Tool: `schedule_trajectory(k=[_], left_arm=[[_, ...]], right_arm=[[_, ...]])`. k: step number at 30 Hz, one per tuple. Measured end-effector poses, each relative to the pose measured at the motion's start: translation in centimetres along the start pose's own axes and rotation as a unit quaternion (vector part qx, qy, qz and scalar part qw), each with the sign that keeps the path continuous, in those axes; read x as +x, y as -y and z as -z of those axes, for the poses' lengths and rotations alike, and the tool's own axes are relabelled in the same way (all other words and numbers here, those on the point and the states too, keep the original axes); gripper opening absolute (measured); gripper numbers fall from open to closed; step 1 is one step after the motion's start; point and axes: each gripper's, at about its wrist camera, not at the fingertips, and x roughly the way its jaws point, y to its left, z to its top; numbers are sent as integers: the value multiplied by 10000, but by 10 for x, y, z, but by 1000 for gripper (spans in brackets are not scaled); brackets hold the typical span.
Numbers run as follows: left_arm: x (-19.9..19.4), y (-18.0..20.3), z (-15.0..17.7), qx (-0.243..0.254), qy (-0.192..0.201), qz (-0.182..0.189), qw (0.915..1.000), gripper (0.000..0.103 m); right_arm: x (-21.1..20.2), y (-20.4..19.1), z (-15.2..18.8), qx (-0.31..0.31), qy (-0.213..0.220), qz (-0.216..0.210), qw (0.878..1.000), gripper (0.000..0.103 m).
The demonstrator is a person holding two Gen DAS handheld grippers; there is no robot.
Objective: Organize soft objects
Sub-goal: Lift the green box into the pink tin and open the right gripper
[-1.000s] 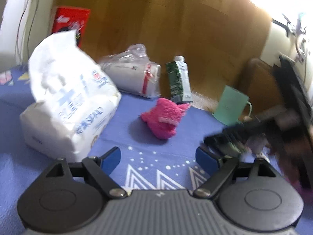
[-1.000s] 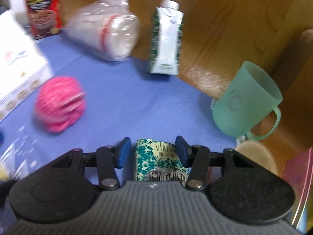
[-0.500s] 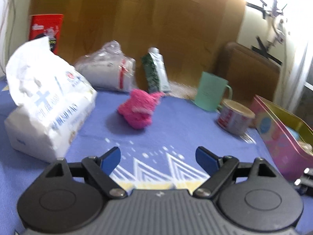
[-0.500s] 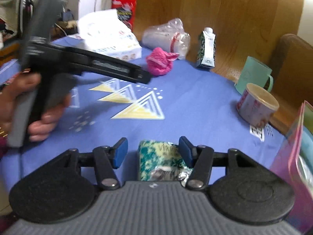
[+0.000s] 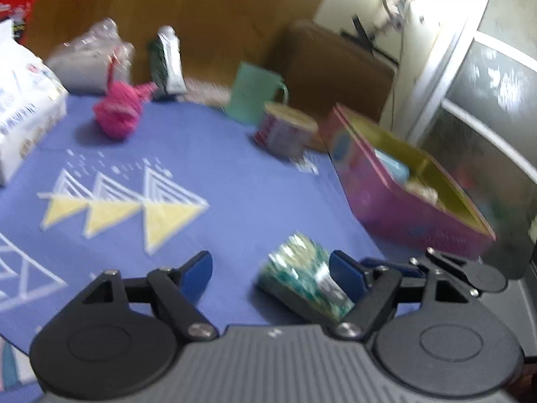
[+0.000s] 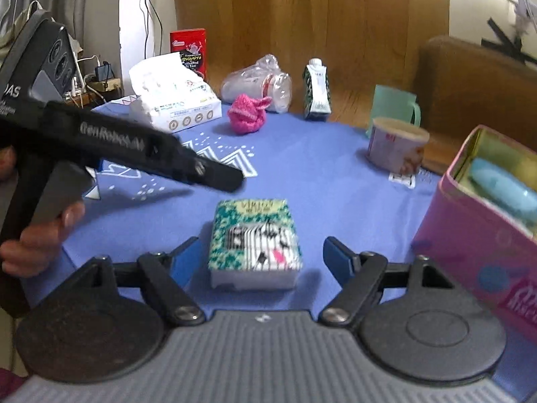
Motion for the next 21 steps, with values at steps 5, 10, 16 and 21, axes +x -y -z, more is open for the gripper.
schedule_trajectory(k=[5,10,16,21], left_arm=[[2,19,10,95,-81,34,9999,61],[-1,47,-9,388,96,-7,9992,61],[20,107,-64,1086,404,348,9927,61],[73,152,-84,1497,219,582,9868,63]], right_arm=[[-3,-2,13,83,-26,-121,9999,56],[-18,2,10,82,282,44,9996,53],[-53,43,-11,418,1070,687,9910,54],[-67,94,-17,925,1195,1317,9797,54]])
